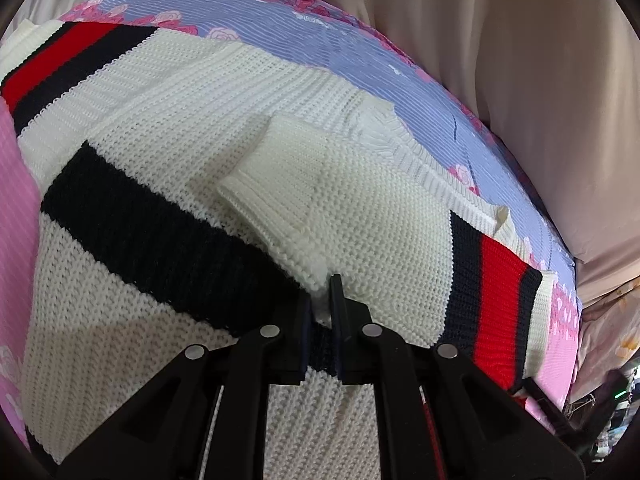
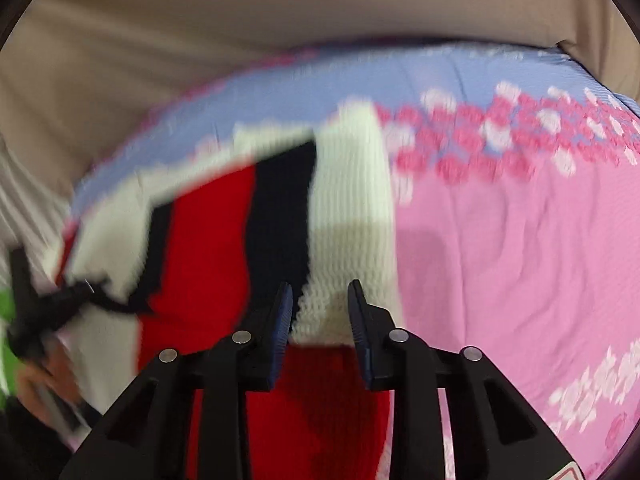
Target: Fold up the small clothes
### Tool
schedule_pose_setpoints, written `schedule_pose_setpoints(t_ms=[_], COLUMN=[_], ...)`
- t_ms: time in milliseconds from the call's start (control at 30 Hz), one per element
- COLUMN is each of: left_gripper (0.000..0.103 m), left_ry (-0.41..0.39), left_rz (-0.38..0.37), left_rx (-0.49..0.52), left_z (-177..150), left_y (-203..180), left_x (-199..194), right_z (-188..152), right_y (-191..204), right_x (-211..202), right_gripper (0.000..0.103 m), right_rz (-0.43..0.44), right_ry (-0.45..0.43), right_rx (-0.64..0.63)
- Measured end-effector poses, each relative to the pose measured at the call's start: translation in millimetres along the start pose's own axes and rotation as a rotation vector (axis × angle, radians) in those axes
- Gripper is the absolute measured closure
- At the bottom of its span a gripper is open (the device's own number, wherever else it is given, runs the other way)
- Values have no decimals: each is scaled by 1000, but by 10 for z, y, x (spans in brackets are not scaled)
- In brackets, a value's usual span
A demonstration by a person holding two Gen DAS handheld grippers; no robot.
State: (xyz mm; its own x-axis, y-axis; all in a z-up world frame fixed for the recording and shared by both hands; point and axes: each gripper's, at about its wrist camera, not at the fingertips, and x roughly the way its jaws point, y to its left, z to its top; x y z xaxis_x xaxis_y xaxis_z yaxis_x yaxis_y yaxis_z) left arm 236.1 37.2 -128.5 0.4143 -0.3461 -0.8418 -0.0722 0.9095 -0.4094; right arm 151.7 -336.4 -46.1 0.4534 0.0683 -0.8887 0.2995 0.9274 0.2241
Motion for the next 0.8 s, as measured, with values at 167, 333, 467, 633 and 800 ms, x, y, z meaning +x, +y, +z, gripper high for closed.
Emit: schedule_pose_setpoints(t_ms=[167, 333, 467, 633, 800], left_gripper=[94, 94, 94, 93, 78], left_ry=[6, 3, 2, -11, -101], left_rz=[-11, -14, -1, -23, -134], left_rx=[-25, -32, 14, 18, -177], left_z=[-47, -62, -70, -95, 77], left_y=[68, 75, 41, 81, 592], left_x=[-54, -57, -61, -73, -528], right_z=[79, 617, 968, 990, 1040], right_y=[108, 544, 1007, 1348, 1333], right_x=[-89, -108, 365, 870, 616], right_gripper=[82, 54, 54, 61, 60], right_rz=[-44, 45, 32, -8, -43], right_ry=[-18, -39, 9, 73, 22], right_rx=[-29, -136, -266, -416, -275])
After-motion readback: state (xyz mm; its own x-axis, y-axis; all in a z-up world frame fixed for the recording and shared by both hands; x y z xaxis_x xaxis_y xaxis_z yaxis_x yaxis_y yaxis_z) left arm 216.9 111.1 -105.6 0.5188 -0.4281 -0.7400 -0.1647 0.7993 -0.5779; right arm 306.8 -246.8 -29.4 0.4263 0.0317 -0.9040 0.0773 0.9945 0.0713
